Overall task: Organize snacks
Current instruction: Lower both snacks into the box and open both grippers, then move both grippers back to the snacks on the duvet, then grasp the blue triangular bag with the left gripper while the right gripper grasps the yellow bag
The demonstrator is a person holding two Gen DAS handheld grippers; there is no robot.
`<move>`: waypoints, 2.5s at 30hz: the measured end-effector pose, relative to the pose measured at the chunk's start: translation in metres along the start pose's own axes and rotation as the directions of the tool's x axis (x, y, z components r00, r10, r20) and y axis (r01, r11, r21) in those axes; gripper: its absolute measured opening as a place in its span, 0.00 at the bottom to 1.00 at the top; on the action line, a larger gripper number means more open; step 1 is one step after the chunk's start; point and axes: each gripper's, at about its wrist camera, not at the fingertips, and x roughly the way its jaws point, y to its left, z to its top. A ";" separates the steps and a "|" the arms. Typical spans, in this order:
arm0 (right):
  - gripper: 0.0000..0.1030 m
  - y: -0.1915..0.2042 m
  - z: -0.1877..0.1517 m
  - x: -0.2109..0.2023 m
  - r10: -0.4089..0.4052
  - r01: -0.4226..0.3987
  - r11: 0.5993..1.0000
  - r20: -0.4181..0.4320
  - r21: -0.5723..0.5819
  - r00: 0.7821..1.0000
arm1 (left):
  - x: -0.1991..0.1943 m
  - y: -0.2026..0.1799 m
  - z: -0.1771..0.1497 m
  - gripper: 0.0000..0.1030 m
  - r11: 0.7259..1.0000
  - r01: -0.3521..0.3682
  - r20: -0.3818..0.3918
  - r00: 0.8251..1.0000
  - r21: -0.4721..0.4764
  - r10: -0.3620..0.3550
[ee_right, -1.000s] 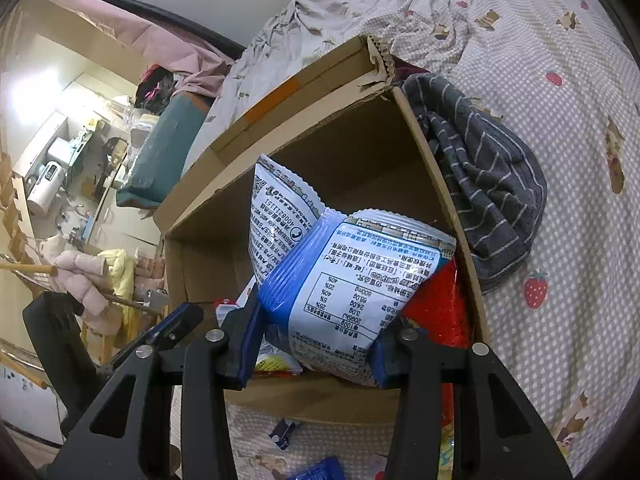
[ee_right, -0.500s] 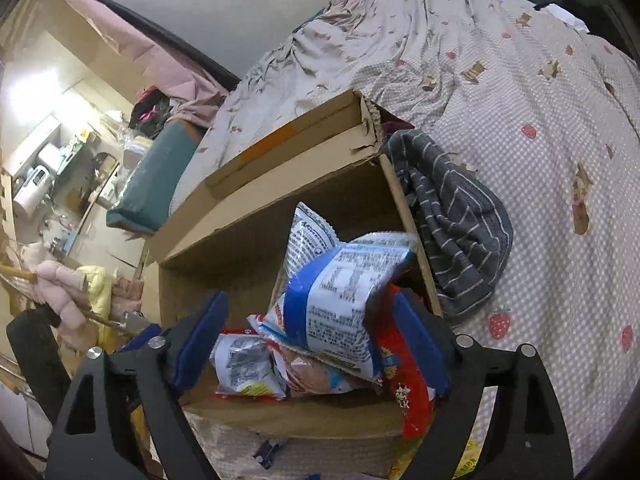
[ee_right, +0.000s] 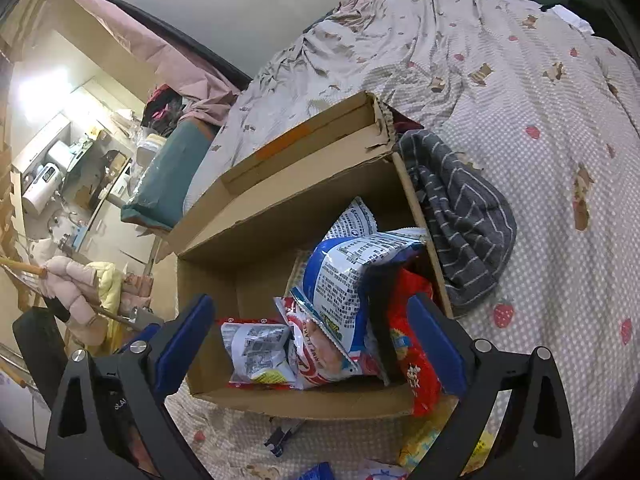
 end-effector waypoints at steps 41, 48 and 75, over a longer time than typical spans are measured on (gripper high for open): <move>0.97 -0.034 -0.099 -0.083 -0.196 0.197 0.980 -0.043 0.017 0.980 | -0.054 -0.019 -0.072 0.97 0.999 -0.032 -0.029 0.999 0.023 0.032; 0.99 -0.044 -0.104 -0.080 -0.223 0.226 0.973 -0.074 0.042 0.972 | -0.025 -0.024 -0.087 0.97 1.000 -0.003 -0.176 0.984 0.025 0.008; 0.84 -0.126 -0.117 -0.057 -0.386 0.471 0.836 -0.308 0.283 0.870 | 0.034 -0.074 -0.166 0.31 0.963 0.175 -0.589 0.808 0.207 -0.021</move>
